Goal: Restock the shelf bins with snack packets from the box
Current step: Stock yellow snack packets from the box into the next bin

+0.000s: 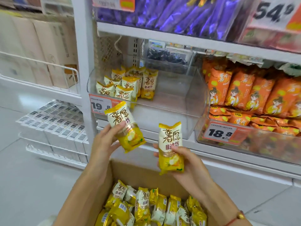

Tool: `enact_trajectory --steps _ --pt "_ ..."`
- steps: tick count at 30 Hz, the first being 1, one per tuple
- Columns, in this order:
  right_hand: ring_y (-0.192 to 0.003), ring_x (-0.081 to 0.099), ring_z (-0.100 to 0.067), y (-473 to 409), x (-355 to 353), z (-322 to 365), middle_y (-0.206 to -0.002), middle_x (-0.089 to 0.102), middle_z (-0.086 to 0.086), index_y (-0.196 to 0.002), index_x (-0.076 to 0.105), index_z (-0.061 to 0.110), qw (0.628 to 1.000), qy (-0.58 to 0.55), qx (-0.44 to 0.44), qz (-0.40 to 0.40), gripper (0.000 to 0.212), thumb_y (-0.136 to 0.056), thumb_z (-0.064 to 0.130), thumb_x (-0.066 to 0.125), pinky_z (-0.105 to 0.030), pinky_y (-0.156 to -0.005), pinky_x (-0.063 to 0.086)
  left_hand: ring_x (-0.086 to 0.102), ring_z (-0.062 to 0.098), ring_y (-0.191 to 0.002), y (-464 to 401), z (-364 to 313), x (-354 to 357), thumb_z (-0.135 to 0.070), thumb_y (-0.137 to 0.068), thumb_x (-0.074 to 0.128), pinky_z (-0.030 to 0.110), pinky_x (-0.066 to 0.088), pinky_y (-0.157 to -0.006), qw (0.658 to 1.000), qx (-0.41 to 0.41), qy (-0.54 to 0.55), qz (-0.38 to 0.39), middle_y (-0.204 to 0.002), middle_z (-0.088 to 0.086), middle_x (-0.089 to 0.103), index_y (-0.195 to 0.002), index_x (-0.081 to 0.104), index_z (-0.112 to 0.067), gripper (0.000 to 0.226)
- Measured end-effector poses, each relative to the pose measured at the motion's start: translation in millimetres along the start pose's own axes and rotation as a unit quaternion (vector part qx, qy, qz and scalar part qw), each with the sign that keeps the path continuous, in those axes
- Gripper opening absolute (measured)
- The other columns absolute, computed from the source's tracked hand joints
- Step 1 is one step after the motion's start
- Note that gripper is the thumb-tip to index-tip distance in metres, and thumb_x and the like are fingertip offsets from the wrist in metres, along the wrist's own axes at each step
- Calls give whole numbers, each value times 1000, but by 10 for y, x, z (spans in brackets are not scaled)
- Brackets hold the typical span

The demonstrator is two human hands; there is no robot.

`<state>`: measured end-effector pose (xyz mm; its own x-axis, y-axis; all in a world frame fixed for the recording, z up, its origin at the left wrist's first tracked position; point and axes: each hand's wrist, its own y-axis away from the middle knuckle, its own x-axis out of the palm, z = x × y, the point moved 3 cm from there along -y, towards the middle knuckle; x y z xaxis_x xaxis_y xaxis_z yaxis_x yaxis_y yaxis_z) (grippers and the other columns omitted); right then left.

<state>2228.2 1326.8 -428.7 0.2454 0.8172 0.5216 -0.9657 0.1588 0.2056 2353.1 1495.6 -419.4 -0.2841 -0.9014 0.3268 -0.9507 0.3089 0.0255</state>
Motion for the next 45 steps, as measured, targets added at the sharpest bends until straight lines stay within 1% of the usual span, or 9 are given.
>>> enact_trajectory --steps 4,9,12,20,24,28,41,43,45 --pt "-95 65 -23 -22 212 274 -111 68 -12 -110 72 9 998 -21 -47 37 73 -45 35 93 -37 -78 54 64 12 -88 -237 -479 34 -49 -56 72 28 49 -76 995 86 38 -25 -99 0 70 -92 68 -21 45" --pt "-95 68 -20 -195 522 847 -105 72 -6 -109 73 16 971 180 -150 -39 56 -63 47 83 -54 -100 46 63 -6 -66 -437 -874 140 -19 -87 65 7 46 -57 983 179 -29 -39 -70 -16 70 -90 64 -19 3" --pt "-101 68 -19 -385 660 1201 -103 74 -2 -110 70 14 946 254 -183 -82 48 -72 44 73 -42 -99 47 60 -7 -61 -434 -840 54 -18 -83 69 5 44 -56 977 201 -56 -46 -64 -16 67 -80 61 -17 9" --pt "-95 66 -18 -1776 491 1514 -106 68 -6 -119 57 2 879 424 -121 -181 53 -79 30 77 -32 -79 56 69 3 -87 -466 -642 -137 -34 -71 70 13 54 -69 987 151 7 -64 -94 -8 75 -104 69 -20 36" --pt "-90 56 -17 -2118 464 1337 -107 62 -7 -119 57 8 856 466 -93 -202 46 -82 29 75 -21 -58 41 69 3 -85 -488 -648 -174 -35 -70 70 11 54 -66 988 139 20 -63 -90 -10 75 -100 69 -22 34" --pt "-66 57 -13 -2233 405 1234 -91 66 -8 -112 63 5 868 458 -38 -190 38 -80 20 77 -19 -49 47 70 4 -87 -504 -623 -207 -36 -67 69 12 54 -66 990 127 22 -56 -93 -8 75 -101 69 -21 38" --pt "-93 68 -23 -2264 364 1221 -116 65 -12 -129 48 6 867 440 -86 -216 65 -79 34 77 -27 -63 57 69 3 -86 -511 -584 -215 -39 -68 67 17 52 -69 993 106 19 -54 -94 -8 74 -116 64 -16 53" --pt "-104 62 -24 -2126 387 1305 -121 60 -9 -133 43 9 834 471 -110 -264 73 -79 47 72 -31 -71 56 69 1 -84 -516 -592 -216 -39 -67 68 13 52 -65 992 108 29 -58 -98 -7 73 -120 59 -15 59" --pt "-103 58 -20 -1891 500 1422 -114 60 -3 -128 50 14 794 492 -199 -298 57 -83 46 68 -32 -79 50 69 0 -84 -499 -610 -186 -39 -64 71 9 51 -63 991 118 22 -60 -101 -7 71 -120 54 -18 62"
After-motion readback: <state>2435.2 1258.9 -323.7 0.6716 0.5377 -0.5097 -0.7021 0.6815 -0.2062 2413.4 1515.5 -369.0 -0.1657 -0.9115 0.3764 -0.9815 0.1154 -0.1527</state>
